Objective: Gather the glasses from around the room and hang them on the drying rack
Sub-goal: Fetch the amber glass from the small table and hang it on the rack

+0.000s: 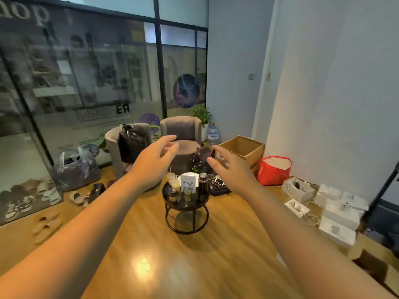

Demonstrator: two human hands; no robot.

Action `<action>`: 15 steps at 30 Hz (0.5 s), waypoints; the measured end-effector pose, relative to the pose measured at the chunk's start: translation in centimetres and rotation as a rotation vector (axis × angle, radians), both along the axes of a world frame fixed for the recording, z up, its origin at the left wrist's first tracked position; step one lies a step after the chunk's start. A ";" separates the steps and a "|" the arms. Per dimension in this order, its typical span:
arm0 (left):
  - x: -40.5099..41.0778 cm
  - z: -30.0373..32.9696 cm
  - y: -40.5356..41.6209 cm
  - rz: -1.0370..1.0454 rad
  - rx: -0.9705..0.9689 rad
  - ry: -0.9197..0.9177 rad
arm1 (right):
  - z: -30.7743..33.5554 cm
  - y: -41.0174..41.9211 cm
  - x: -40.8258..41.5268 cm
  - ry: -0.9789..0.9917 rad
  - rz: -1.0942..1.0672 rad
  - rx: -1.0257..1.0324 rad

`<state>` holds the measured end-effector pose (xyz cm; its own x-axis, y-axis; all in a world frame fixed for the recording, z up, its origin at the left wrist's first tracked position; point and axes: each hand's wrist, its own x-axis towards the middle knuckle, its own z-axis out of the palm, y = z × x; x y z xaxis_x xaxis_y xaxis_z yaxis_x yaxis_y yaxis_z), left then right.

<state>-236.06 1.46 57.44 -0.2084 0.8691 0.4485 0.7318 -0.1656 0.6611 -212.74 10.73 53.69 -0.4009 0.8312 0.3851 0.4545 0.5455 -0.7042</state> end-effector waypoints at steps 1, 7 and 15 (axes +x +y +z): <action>-0.1 -0.8 2.2 -0.008 -0.001 -0.002 | -0.7 2.1 -0.2 0.000 -0.008 -0.014; -2.6 -5.6 16.4 0.064 -0.057 -0.022 | -4.4 15.5 -3.4 -0.012 -0.006 -0.067; -6.6 -13.7 29.9 0.144 -0.241 -0.100 | -9.8 29.7 -6.0 -0.123 0.044 -0.163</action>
